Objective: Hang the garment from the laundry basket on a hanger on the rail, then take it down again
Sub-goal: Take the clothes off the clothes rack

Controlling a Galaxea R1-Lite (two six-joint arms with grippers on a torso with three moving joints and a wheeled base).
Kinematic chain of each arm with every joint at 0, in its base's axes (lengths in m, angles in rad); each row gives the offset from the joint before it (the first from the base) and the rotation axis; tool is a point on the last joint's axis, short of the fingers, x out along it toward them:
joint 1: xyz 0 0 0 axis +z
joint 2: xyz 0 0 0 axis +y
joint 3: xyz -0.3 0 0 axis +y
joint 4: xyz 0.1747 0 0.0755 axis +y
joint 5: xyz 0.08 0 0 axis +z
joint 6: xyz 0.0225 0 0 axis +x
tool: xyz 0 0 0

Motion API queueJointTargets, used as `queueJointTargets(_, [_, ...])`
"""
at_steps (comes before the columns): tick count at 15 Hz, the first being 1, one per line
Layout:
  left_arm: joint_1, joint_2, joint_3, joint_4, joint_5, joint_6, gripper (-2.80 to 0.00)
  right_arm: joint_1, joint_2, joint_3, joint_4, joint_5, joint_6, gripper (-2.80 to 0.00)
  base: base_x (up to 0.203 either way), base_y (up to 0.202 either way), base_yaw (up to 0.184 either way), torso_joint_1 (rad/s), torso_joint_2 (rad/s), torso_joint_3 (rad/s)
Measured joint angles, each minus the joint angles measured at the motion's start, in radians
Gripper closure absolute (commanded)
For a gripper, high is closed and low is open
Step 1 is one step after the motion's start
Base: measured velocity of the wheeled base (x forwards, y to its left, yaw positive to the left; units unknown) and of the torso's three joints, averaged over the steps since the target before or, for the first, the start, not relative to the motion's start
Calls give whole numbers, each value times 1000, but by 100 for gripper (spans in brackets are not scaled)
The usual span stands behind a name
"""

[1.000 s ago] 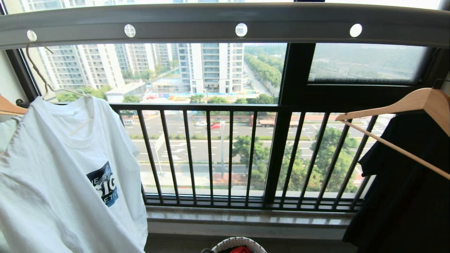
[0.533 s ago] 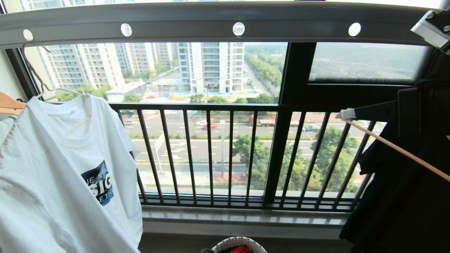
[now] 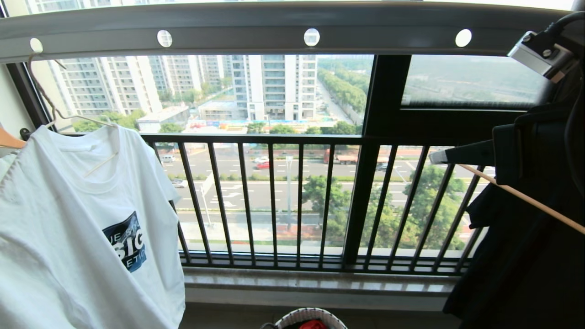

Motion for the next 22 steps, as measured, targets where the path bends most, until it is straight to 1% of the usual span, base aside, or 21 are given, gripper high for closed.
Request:
queueJointTargets(1, [-1, 12, 20, -15, -13, 1, -280, 0, -2, 1, 0, 0, 0, 0, 0, 0, 0, 0, 0, 0])
queueJointTargets(2, [-1, 25, 39, -51, -41, 1, -280, 0, -4, 2, -1, 0, -1, 0, 0, 0, 0, 0, 0, 0])
queueJointTargets(3, [-1, 37, 60, -90, -86, 0, -280, 0, -6, 2, -1, 0, -1, 0, 0, 0, 0, 0, 0, 0])
queueJointTargets(5, [-2, 59, 88, -121, -166, -1, -280, 0, -13, 3, -2, 0, -1, 0, 0, 0, 0, 0, 0, 0])
queueJointTargets(7, [-2, 99, 98, -134, -176, -5, -280, 0, -18, 4, -2, -1, -2, 0, 0, 0, 0, 0, 0, 0])
queueJointTargets(10, [-2, 164, 124, -248, -179, -8, -280, 0, -21, 4, -2, -1, -3, 0, 0, 0, 0, 0, 0, 0])
queueJointTargets(14, [-2, 209, 165, -261, -182, -7, -280, 0, -24, 4, -3, -1, -3, 0, 0, 0, 0, 0, 0, 0])
queueJointTargets(15, [-2, 219, 167, -262, -183, -11, 0, 0, -24, 4, -3, -1, -3, 0, 0, 0, 0, 0, 0, 0])
queueJointTargets(22, [-2, 205, 182, -262, -182, -12, 0, 0, -24, 8, -3, -2, -4, 0, 0, 0, 0, 0, 0, 0])
